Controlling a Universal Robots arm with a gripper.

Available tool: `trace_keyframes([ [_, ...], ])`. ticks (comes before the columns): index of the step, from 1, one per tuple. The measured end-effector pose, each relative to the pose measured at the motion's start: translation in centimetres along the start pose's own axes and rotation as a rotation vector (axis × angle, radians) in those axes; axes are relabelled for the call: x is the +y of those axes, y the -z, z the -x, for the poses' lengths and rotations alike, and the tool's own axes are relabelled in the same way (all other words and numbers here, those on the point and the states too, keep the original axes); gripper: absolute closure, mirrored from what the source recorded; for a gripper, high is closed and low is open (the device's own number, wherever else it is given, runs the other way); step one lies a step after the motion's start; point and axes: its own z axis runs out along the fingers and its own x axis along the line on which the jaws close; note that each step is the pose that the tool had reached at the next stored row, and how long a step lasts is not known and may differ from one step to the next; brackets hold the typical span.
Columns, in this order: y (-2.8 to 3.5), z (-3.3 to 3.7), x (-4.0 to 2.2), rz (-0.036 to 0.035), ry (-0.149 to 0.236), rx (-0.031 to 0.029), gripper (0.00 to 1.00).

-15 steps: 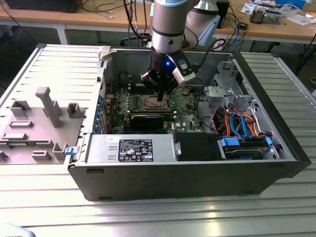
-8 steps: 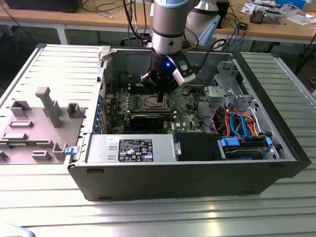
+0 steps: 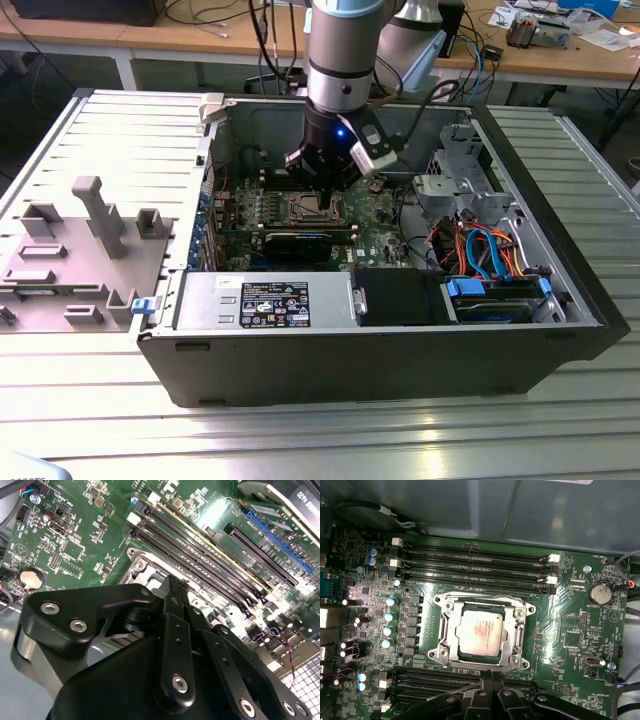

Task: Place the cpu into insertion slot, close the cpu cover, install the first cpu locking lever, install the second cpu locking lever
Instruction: 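Install the second cpu locking lever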

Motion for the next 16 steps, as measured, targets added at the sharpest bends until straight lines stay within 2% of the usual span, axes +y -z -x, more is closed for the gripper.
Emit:
trace_keyframes([
  [12, -0.02, -0.07, -0.61, 0.0014, 0.000, 0.0000, 0.89],
  [13, -0.03, -0.06, -0.63, 0.0101, 0.000, -0.0012, 0.89],
  [15, -0.03, -0.09, -0.76, 0.0356, 0.000, -0.0041, 0.89],
  [16, -0.02, -0.10, -0.88, 0.0562, 0.001, -0.0063, 0.89],
])
